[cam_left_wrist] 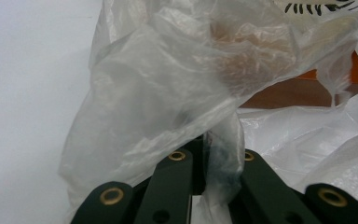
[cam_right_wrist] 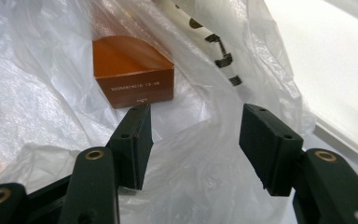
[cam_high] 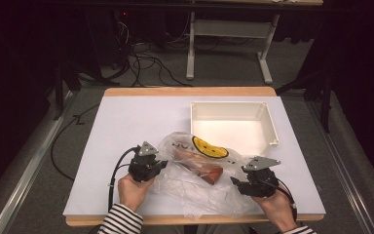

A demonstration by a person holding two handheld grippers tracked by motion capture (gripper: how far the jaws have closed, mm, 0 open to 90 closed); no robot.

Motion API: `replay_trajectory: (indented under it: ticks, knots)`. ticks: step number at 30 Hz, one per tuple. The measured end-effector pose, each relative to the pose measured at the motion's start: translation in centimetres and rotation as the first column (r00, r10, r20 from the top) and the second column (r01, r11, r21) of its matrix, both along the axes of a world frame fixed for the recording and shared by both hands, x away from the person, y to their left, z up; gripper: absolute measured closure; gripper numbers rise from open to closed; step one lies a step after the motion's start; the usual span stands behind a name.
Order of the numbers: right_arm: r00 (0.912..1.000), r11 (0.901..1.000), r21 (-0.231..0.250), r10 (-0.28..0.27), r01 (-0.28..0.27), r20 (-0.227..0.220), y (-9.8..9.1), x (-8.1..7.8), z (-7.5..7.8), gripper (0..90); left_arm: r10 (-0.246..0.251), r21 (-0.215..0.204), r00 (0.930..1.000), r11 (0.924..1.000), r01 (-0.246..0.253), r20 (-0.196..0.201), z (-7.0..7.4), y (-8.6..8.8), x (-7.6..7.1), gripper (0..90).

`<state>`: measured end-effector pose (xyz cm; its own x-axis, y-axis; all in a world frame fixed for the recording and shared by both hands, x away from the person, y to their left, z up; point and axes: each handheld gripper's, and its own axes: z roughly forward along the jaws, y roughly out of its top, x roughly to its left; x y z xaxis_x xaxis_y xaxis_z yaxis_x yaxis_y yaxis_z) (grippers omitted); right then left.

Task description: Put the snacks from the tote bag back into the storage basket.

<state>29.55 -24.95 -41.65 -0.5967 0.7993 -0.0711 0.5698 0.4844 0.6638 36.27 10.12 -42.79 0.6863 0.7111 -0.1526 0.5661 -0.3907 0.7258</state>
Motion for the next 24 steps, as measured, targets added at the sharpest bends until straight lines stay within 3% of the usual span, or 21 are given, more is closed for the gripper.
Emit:
replay_trajectory:
  ticks: [5, 11, 14, 17, 18, 19, 24]
  knots:
    - [0.999, 0.9989, -0.029, -0.037, 0.037, -0.023, -0.2, 0.3, -0.5, 40.2, 0.0, -0.001, 1.0, 1.0, 0.0, -0.002, 0.0, -0.1, 0.0, 90.0]
    - [0.9834, 0.9927, -0.092, -0.091, 0.078, -0.157, -0.5, 1.9, -2.9, 37.7, -0.005, -0.005, 1.0, 1.0, 0.005, -0.001, 0.1, -0.1, -0.1, 90.0]
    - [0.9759, 0.9935, -0.088, -0.089, 0.073, -0.199, -0.6, 2.3, -3.5, 48.5, -0.009, -0.008, 1.0, 0.9999, 0.008, -0.002, 0.2, -0.1, -0.1, 90.0]
    - [0.9764, 0.9946, -0.092, -0.066, 0.047, -0.206, -0.5, 2.4, -3.6, 70.0, -0.014, -0.012, 0.9999, 0.9998, 0.014, 0.002, 0.3, -0.1, -0.3, 90.0]
    - [0.9764, 0.9946, -0.092, -0.066, 0.047, -0.206, -0.5, 2.4, -3.6, 70.0, -0.014, -0.012, 0.9999, 0.9998, 0.014, 0.002, 0.3, -0.1, -0.3, 90.0]
    - [0.9762, 0.9943, -0.103, -0.05, 0.028, -0.211, -0.2, 2.2, -3.6, 81.1, -0.017, -0.018, 0.9998, 0.9997, 0.017, 0.004, 0.4, -0.1, -0.3, 90.0]
    - [0.9797, 0.9937, -0.111, -0.012, -0.011, -0.2, 0.0, 2.0, -3.2, 88.6, -0.026, -0.032, 0.9995, 0.9991, 0.027, 0.016, 0.8, 0.2, -0.6, 90.0]
